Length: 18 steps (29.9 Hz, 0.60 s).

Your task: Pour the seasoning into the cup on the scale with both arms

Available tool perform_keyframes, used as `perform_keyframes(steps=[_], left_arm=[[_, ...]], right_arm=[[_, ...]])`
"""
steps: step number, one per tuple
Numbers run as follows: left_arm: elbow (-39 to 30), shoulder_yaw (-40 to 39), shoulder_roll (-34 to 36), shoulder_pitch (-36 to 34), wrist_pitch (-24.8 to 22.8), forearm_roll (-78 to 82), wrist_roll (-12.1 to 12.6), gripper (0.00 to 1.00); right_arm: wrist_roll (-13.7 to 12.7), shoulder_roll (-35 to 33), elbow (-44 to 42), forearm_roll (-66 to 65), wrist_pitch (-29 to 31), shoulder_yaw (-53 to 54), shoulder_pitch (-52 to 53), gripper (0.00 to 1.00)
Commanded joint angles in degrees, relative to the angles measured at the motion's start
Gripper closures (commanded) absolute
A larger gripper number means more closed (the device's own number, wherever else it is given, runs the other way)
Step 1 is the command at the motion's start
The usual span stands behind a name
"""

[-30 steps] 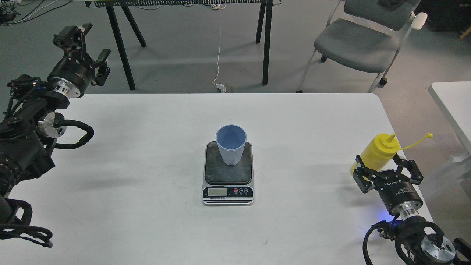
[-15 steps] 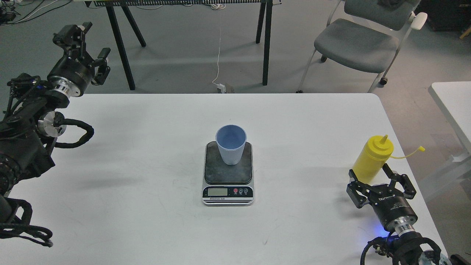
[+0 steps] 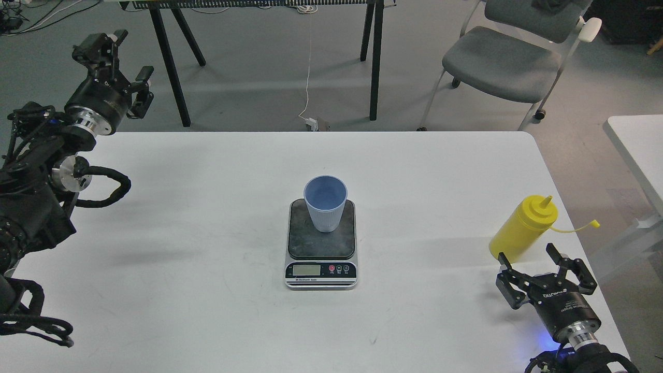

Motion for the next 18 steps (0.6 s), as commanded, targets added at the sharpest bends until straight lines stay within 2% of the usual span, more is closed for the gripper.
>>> perform_keyframes(steps=[1,9,12,18], left_arm=[[0.0,-0.08,-0.19,0.01,0.0,0.0,0.0,0.2],[0.0,-0.26,-0.19,0.09,0.0,-0.08,0.0,0.2],[0.0,-0.44,-0.19,0.09,0.0,-0.17,0.0,0.2],[0.0,-0.61,-0.8,0.09,0.0,-0.26,0.0,0.2]], right_arm=[[-0.02,-1.94,0.59,0.05,0.0,0.31,-1.81,0.01],[-0.37,-9.67,-0.02,-0.04,0.0,2.68,-1.73,0.01],[-1.33,-14.15,-0.9,-1.18,0.0,2.77,-1.29,0.01],[-1.34,-23.65,-10.73,-7.25,0.0,3.03,7.83,0.01]])
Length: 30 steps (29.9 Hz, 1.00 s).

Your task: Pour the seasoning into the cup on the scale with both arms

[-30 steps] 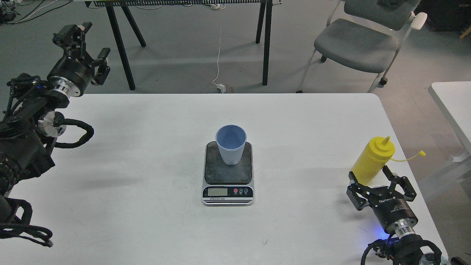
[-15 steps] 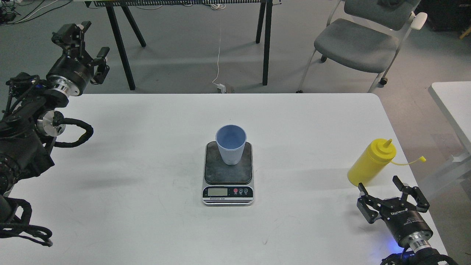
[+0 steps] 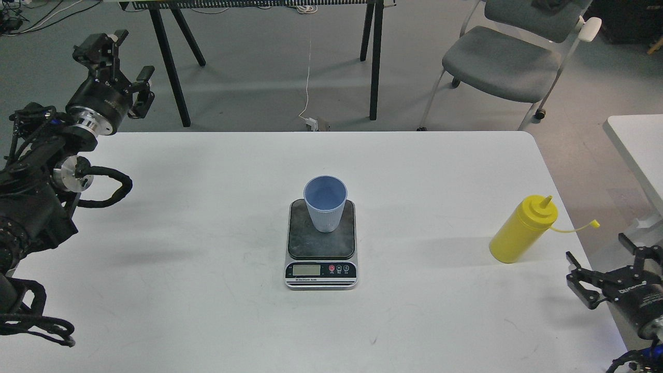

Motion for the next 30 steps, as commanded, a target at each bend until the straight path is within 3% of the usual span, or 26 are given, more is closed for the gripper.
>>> perform_keyframes(steps=[1,7,12,20,26,30], left_arm=[[0.0,-0.01,-1.0,-0.17,0.0,-0.02,0.0,0.2],[0.0,-0.01,-1.97,-0.53,0.0,-0.02,0.0,0.2],[0.0,-0.01,-2.06,-1.14,0.0,-0.02,0.0,0.2],[0.0,-0.01,-2.85,-1.4,0.0,-0.02,0.0,0.2],[0.09,-0.01,-4.43,-1.58,0.0,0.07,0.0,0.2],[0.17,0.08,-4.87,-2.37,0.0,0.07,0.0,0.2]], right_arm=[[-0.15,-4.74,-6.14,-2.13,0.0,0.0,7.28,0.01],[-0.42,-9.23,-10.63,-3.1,0.0,-5.35,25.11,0.01],[-0.16,-8.18,-12.3,-3.18,0.0,-12.64,42.17,0.01],[-0.07,6.22,-21.43,-3.18,0.0,-20.82,59.32,0.01],[0.11,19.4,-30.22,-3.18,0.0,-21.45,61.09,0.01],[0.28,26.09,-31.72,-3.1,0.0,-20.74,61.18,0.01]])
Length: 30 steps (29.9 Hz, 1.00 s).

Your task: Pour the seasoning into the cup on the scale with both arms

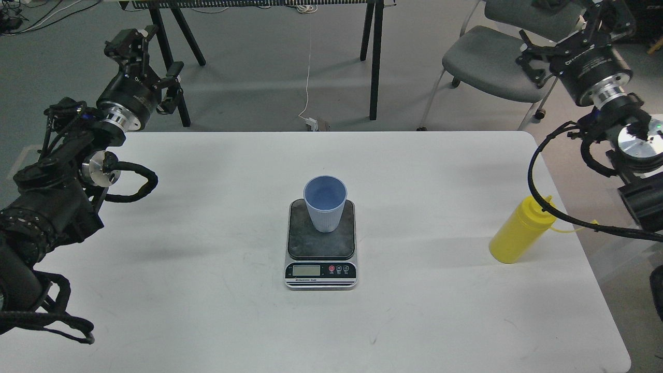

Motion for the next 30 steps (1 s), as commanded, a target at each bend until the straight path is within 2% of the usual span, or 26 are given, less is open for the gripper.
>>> perform_keyframes(steps=[1,7,16,30], left_arm=[[0.1,0.08,-0.25,-0.75,0.0,0.01,0.0,0.2],[0.19,0.0,-0.25,-1.9,0.0,0.01,0.0,0.2],[0.19,0.0,-0.34,-3.39,0.0,-0.08,0.0,0.2],[0.19,0.44,-1.39,-2.87,0.0,0.01,0.0,0.2]], right_arm=[[0.23,5.55,-0.98,0.09,-0.01,0.89,0.07,0.01],[0.23,12.32,-3.35,0.18,-0.01,3.53,-1.51,0.01],[0.23,17.16,-7.47,-0.08,-0.01,0.29,-2.66,0.01],[0.41,16.99,-8.89,-2.88,-0.01,-2.09,-0.11,0.01]])
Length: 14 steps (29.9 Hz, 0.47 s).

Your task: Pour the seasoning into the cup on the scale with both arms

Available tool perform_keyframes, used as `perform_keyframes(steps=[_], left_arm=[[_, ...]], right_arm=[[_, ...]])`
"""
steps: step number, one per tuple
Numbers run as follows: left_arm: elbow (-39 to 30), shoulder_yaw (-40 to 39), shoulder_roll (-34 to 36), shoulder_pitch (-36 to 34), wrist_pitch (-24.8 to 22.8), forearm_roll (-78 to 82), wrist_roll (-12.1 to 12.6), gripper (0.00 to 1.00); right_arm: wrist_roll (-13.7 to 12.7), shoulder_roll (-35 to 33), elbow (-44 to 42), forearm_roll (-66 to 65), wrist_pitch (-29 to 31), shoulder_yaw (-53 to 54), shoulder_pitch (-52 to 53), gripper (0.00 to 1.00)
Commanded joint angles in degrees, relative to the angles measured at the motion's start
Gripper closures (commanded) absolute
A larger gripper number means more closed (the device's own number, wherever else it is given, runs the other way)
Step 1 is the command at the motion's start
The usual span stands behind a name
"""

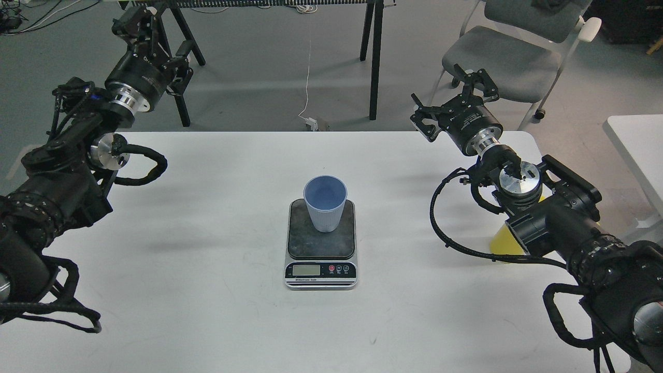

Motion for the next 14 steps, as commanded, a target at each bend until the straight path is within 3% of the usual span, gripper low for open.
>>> perform_keyframes(steps=[1,14], left_arm=[[0.0,0.2,-0.18,0.51,0.0,0.24,0.0,0.2],[-0.09,0.29,-0.8,1.12,0.0,0.42,0.0,0.2]], right_arm=[[0.04,-0.39,0.16,-2.77,0.01,-0.83,1.35,0.01],[0.04,-2.59,0.16,-11.65,0.01,-2.15,4.08,0.01]])
